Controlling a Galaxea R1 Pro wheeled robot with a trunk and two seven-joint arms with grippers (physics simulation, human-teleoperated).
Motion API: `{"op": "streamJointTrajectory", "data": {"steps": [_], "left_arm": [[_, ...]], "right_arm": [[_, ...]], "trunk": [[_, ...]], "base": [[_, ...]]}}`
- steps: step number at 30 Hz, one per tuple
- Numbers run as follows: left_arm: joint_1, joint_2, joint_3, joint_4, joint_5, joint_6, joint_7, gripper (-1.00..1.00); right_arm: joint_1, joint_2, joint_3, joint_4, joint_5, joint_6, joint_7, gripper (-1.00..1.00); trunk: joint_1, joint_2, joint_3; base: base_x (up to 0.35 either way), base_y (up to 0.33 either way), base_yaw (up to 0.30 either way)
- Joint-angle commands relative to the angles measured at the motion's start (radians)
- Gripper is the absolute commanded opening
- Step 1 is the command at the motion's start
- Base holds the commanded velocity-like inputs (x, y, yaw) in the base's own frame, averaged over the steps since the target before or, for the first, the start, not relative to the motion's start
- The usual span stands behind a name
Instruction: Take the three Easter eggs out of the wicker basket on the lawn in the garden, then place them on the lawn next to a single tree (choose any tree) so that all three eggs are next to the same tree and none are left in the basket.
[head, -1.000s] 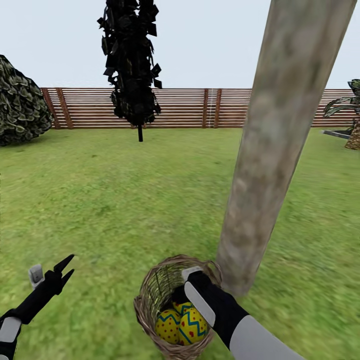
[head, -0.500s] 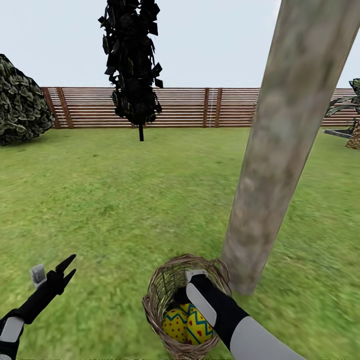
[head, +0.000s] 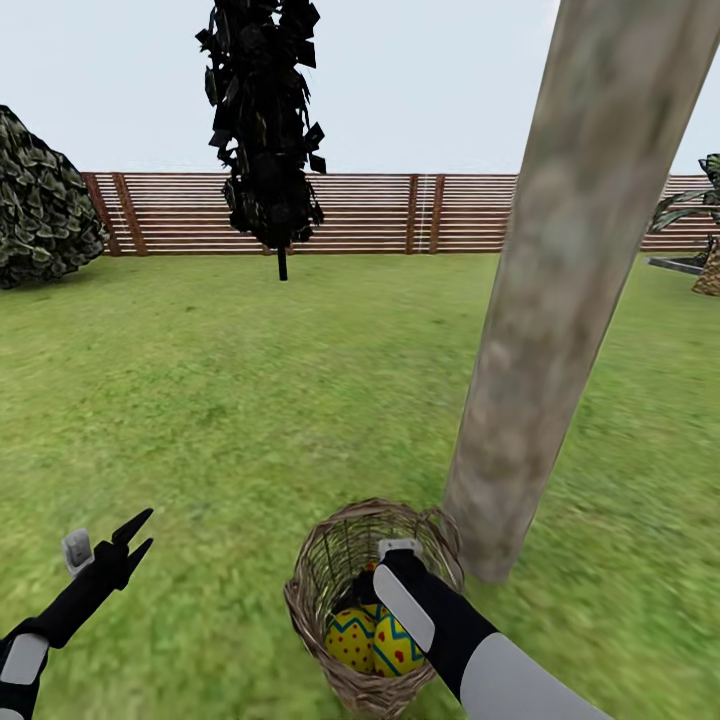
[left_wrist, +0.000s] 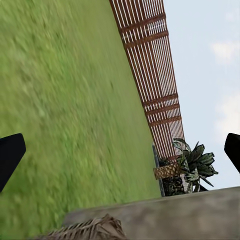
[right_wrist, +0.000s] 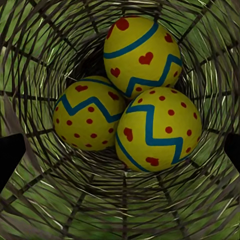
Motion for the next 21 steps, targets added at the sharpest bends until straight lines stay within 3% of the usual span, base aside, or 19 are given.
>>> {"op": "streamJointTrajectory", "data": {"steps": [1,9,14,21], "left_arm": [[-0.001,0.000,0.002,0.000,0.003,0.008,-0.002,1.00],[-0.001,0.000,0.003,0.001,0.003,0.008,-0.002,1.00],[-0.001,0.002,0.003,0.000,0.003,0.008,-0.002,1.00],[-0.001,-0.001,0.003,0.001,0.003,0.008,-0.002,1.00]], "right_arm": [[-0.001,0.000,0.002,-0.001,-0.009,0.001,-0.010,1.00],[-0.001,0.000,0.001,-0.003,-0.009,-0.010,-0.011,1.00],[-0.003,0.000,-0.049,0.004,-0.009,-0.058,-0.011,1.00],[-0.032,0.000,-0.063,0.018,-0.010,-0.064,-0.011,1.00]], "trunk": [[0.004,-0.008,-0.004],[0.034,-0.064,-0.029],[0.054,-0.099,-0.045],[0.067,-0.121,-0.070]], "base": [[0.000,0.000,0.000],[0.000,0.000,0.000],[0.000,0.000,0.000],[0.000,0.000,0.000]]}}
